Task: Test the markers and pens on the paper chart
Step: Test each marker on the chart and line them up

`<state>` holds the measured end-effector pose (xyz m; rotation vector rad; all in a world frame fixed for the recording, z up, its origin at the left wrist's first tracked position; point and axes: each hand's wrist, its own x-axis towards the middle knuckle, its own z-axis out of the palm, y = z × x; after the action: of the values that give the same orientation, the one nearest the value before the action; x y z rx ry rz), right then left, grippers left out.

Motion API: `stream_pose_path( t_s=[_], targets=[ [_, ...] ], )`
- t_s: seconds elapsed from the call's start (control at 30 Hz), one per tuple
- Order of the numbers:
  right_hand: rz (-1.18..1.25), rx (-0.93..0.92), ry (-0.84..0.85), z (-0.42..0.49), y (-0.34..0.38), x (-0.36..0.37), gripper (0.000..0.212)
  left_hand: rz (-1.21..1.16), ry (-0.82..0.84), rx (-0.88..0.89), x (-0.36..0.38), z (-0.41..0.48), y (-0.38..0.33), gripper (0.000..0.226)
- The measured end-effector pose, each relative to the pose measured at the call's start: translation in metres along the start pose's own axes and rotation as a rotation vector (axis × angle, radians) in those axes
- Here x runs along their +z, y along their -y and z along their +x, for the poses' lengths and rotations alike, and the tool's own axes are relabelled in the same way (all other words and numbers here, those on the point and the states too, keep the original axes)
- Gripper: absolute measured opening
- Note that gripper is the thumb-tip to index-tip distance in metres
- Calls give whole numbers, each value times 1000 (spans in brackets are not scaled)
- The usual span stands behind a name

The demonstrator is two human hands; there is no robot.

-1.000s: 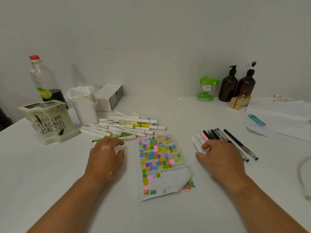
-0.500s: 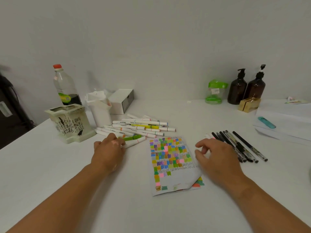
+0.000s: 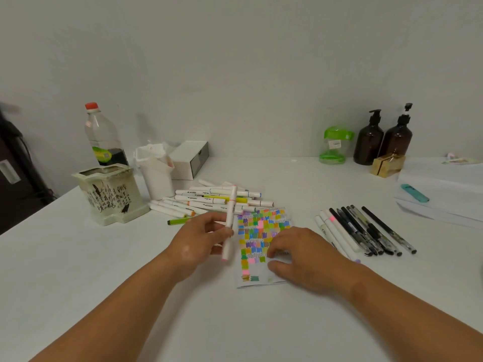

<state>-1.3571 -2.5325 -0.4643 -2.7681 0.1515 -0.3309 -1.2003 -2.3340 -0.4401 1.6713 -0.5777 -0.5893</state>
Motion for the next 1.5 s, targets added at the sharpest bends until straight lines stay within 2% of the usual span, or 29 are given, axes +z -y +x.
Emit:
stream_pose_path(
  t_s=[0.13, 0.17, 0.3, 0.4, 0.53, 0.6, 0.67, 0.73, 0.83, 0.97, 1.07, 1.2, 1.27, 1.33, 1.4, 1.5],
  targets=[
    [242, 101, -230, 2, -2, -4, 16, -289, 128, -79, 17, 9, -5, 16],
    [326, 114, -270, 2, 0, -6, 18, -329, 144, -83, 21, 12, -5, 14],
    [566, 172, -225, 2, 8, -8, 42, -502, 189, -43, 42, 21, 1, 18],
    [632, 208, -290, 5, 3, -4, 23, -594, 264, -28, 42, 24, 9, 30],
    [773, 279, -337, 6, -13, -6, 19, -673, 275, 20, 14, 33, 9, 30],
    [845, 303, -349, 5, -18, -7, 14, -506, 201, 83, 3, 35, 7, 29],
    [888, 315, -362, 5, -18, -10, 14, -84, 114, 190, 0, 34, 9, 28],
    [926, 318, -366, 5, -17, -11, 15, 228, 123, 260, 3, 30, 12, 25],
    [998, 303, -387, 4, -14, -9, 16, 475, 173, 321, 15, 24, 15, 36],
    [1137, 298, -397, 1, -6, -7, 32, 541, 234, 399, 27, 14, 16, 34],
    [1229, 258, -310, -1, 3, -6, 29, 569, 214, 473, 34, 8, 14, 31],
    [1138, 212, -209, -1, 19, 1, 23, 628, 173, 615, 42, 3, 10, 35],
    [1106, 240, -229, -1, 20, 1, 21, 622, 172, 653, 43, 2, 10, 36],
    [1172, 296, -297, 0, 17, -1, 16, 659, 151, 623, 38, 3, 12, 44],
    [1237, 376, -338, 0, 13, -4, 7, 759, 147, 511, 31, 6, 14, 61],
    [1189, 424, -256, -2, 10, -6, 10, 938, 192, 415, 29, 10, 18, 71]
  ],
)
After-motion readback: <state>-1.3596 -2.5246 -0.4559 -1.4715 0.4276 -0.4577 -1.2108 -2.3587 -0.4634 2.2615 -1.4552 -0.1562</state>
